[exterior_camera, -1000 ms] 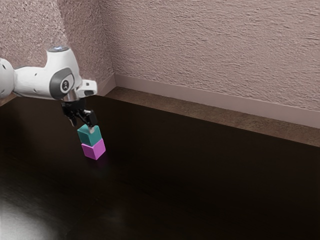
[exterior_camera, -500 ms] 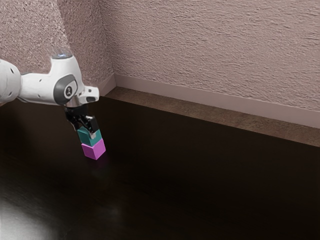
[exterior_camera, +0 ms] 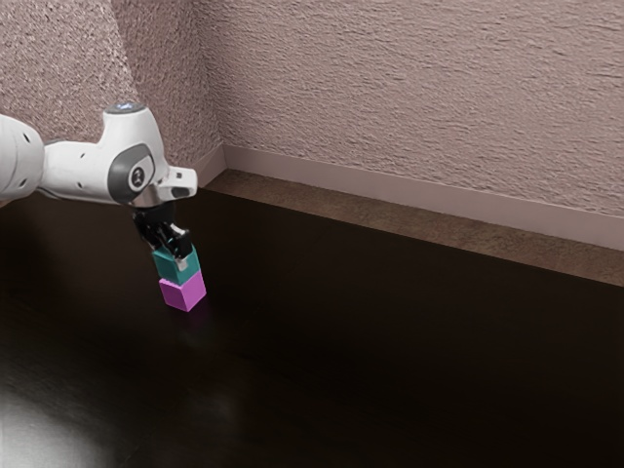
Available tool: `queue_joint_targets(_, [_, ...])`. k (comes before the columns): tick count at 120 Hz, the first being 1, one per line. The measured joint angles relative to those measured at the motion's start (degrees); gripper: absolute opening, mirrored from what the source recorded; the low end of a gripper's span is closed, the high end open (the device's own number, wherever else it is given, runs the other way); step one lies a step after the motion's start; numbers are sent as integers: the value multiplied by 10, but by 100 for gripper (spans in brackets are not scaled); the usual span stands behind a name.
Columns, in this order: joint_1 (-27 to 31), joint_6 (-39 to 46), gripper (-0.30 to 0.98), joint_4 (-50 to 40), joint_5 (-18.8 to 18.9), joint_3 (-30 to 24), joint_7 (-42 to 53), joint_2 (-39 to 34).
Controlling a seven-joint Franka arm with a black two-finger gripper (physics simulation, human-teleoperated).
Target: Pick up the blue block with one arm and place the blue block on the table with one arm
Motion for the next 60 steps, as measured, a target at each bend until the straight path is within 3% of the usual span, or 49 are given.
queue_joint_targets(26, [-34, -22, 28, 63, 8, -16, -4, 0])
queue_joint_targets(60, [-79, -36, 25, 126, 11, -15, -12, 79])
